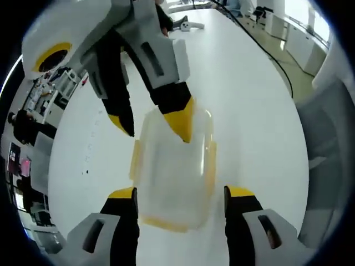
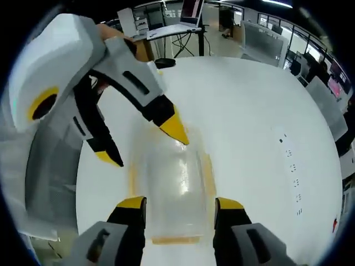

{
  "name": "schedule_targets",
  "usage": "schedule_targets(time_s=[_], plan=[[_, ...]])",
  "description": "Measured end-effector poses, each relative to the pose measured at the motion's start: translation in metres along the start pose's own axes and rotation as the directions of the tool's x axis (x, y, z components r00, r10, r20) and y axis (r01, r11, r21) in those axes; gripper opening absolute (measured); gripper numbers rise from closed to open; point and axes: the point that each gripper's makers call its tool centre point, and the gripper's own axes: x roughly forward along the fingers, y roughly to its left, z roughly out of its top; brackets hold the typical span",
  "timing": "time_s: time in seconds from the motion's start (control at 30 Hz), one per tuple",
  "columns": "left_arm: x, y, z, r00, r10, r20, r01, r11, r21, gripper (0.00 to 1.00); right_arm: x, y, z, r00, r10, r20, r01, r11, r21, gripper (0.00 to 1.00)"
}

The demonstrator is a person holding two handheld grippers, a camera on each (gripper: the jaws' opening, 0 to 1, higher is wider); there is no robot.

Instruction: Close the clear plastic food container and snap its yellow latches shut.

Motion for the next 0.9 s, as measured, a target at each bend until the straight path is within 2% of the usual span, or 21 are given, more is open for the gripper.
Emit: schedule_targets(time_s=[0.4,0.5,0.8,0.9], plan=[[0.005,0.014,-0.013,1.0,-0.015,-0.02,0.015,1.0,0.001,0.76,-0.003,0.009,-0.021,0.999,-0.03,-0.025,0.03,0.999,-0.02,0.6],[0.009,0.016,-0.017,0.999,-0.019,-0.037,0.019,1.0,-0.008,0.8,-0.003,0.012,-0.021,0.999,-0.038,-0.013,0.037,0.999,-0.037,0.64],[0.019,0.013,-0.025,0.997,-0.042,-0.064,0.043,0.999,0.014,0.81,0.006,0.013,-0.028,0.997,-0.075,-0.035,0.071,0.992,-0.104,0.7],[0.022,0.014,-0.027,0.997,-0.051,-0.066,0.051,0.999,0.001,0.81,0.011,0.01,-0.029,0.995,-0.09,-0.038,0.085,0.989,-0.119,0.71]])
